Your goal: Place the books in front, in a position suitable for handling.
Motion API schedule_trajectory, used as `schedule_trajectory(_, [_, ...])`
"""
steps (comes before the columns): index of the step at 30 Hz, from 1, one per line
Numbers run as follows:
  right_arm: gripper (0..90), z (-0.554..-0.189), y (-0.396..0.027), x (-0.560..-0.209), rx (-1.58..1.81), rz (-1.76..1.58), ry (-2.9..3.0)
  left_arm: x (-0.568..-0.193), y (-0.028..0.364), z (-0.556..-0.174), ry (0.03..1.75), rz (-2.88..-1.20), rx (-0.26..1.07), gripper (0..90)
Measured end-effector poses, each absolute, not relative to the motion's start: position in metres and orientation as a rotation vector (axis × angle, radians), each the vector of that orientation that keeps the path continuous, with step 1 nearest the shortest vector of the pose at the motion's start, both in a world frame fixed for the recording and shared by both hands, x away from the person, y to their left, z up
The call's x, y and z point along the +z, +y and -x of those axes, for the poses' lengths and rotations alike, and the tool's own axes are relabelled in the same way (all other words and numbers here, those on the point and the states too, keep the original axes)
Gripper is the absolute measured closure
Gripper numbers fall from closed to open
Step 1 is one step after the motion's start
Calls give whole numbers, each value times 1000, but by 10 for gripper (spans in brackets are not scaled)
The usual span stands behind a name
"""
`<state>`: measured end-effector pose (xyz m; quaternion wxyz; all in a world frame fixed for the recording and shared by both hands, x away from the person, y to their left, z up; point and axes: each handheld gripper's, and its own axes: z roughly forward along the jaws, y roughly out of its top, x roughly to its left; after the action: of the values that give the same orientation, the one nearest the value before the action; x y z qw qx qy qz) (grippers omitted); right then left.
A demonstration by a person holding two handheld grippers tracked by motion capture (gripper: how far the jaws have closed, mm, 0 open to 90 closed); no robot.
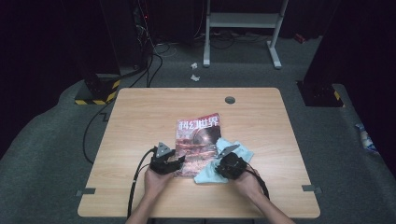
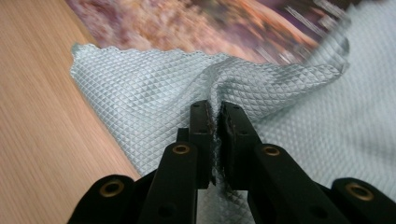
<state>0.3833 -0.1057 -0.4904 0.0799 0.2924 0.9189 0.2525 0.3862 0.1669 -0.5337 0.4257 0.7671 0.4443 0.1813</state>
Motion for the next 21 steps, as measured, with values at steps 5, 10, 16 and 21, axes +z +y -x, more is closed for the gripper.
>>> schedule_trajectory(5, [835, -386, -53, -495, 867, -793, 2833, -534, 167, -386, 1115, -1917, 449, 446])
schedule_trajectory(10, [835, -382, -9, -495, 869, -682, 2873, -534, 167, -386, 1115, -1916, 453, 447])
schedule_trajectory(16, [833, -378, -35, -495, 869, -670, 2863, -534, 166, -384, 1107, -1918, 449, 449])
schedule_trajectory(21, [832, -375, -92, -494, 845, -796, 2799, -534, 166, -384, 1097, -1926, 450, 452])
